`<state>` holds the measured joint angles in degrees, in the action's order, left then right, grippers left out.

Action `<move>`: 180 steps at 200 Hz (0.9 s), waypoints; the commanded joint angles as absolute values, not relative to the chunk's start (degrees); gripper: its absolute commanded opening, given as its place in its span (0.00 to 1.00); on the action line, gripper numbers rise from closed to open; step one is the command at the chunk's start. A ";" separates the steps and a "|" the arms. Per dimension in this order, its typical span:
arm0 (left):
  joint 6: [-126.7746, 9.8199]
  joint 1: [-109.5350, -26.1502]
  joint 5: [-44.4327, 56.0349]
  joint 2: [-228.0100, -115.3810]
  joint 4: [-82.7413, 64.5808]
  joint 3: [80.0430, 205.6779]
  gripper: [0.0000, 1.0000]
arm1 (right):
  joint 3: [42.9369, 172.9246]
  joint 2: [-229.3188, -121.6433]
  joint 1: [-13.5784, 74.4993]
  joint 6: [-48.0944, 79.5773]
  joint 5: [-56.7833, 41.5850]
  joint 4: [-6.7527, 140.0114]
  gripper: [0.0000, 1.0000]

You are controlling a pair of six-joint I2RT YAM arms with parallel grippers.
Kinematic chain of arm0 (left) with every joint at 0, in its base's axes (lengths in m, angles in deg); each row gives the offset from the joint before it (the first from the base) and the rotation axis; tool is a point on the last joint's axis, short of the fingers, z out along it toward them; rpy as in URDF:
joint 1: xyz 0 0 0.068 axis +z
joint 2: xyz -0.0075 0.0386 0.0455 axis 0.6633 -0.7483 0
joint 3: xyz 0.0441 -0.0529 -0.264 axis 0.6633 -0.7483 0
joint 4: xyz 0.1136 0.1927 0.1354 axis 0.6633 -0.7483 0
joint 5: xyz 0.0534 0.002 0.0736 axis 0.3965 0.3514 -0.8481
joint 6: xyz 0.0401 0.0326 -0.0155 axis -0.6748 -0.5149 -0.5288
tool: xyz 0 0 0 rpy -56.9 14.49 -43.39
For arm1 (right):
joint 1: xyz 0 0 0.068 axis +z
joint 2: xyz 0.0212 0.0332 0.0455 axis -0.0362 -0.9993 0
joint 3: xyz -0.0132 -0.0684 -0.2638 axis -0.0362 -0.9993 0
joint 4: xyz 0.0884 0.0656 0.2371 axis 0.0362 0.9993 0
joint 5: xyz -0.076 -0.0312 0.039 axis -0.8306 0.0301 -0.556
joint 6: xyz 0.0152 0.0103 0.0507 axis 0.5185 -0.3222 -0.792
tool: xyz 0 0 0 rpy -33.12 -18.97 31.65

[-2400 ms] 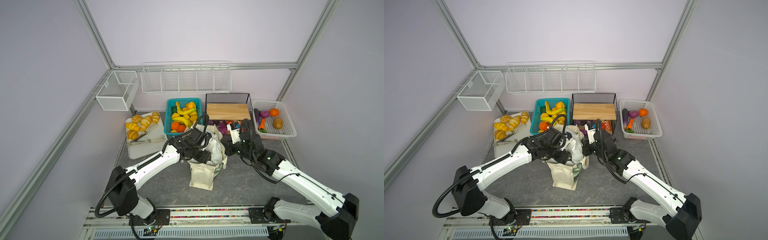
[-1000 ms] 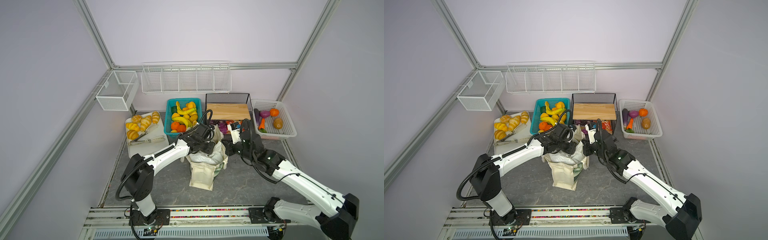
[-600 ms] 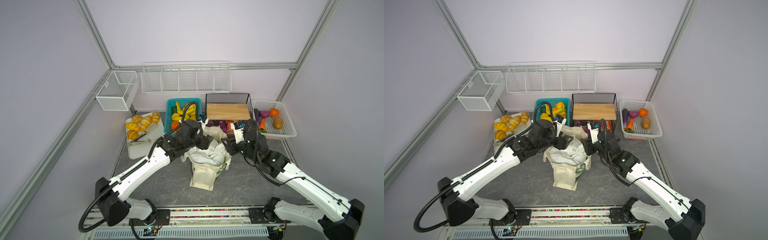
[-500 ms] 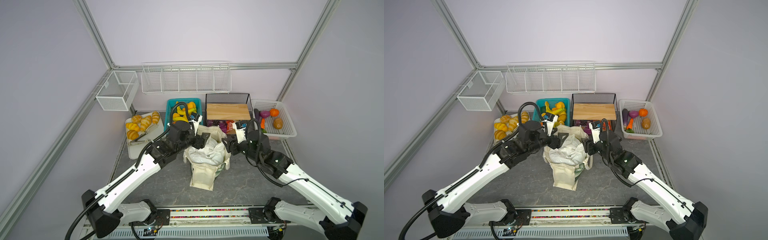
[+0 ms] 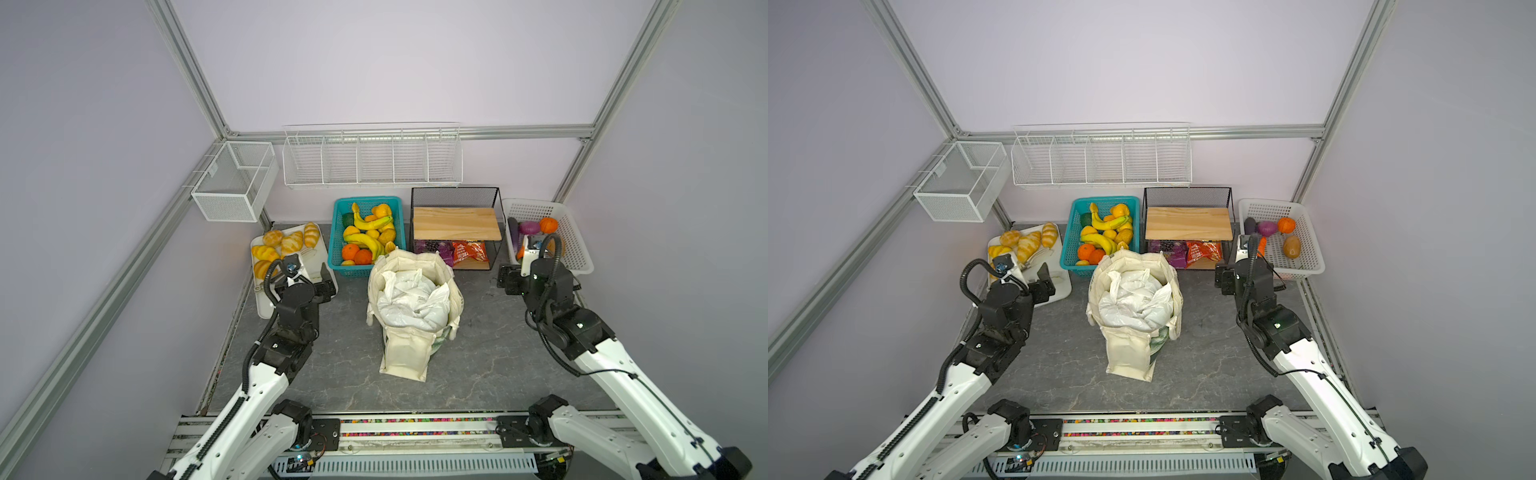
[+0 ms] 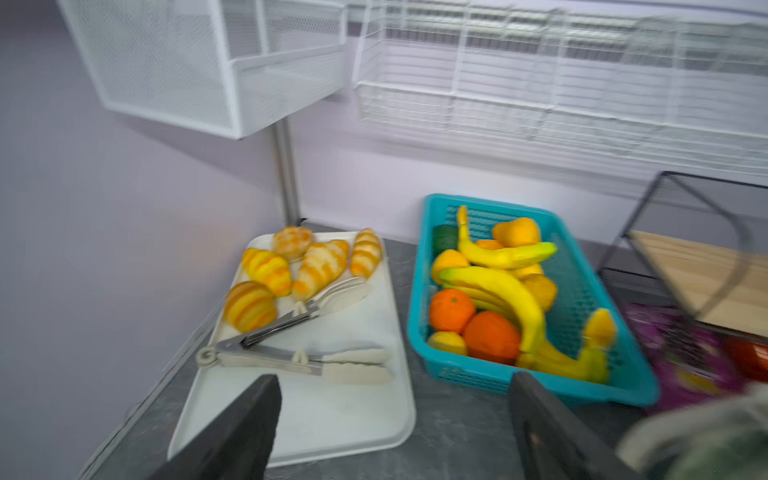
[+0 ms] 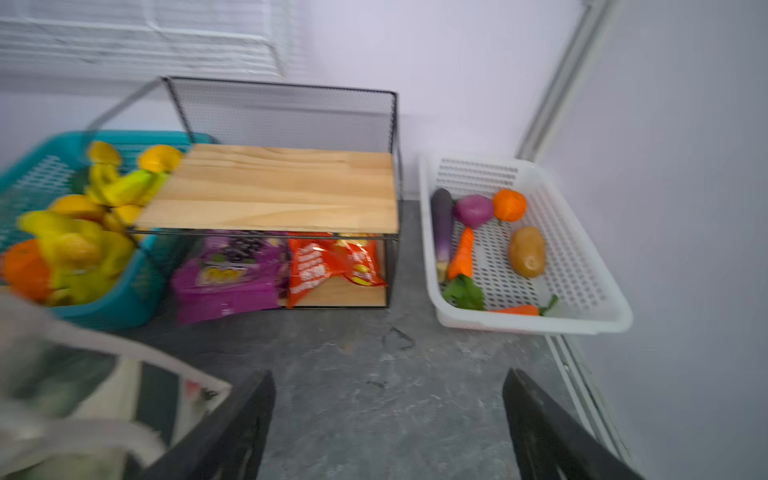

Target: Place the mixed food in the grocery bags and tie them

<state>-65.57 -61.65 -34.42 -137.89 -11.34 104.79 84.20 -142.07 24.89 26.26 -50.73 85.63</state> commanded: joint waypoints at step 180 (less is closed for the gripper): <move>-72.98 -44.46 -15.51 -175.20 34.98 92.35 1.00 | 55.86 -165.72 5.99 33.18 -30.76 33.01 0.89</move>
<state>-74.05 -45.13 -17.46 -177.45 38.21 89.60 59.87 -169.20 6.81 33.10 -34.01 40.63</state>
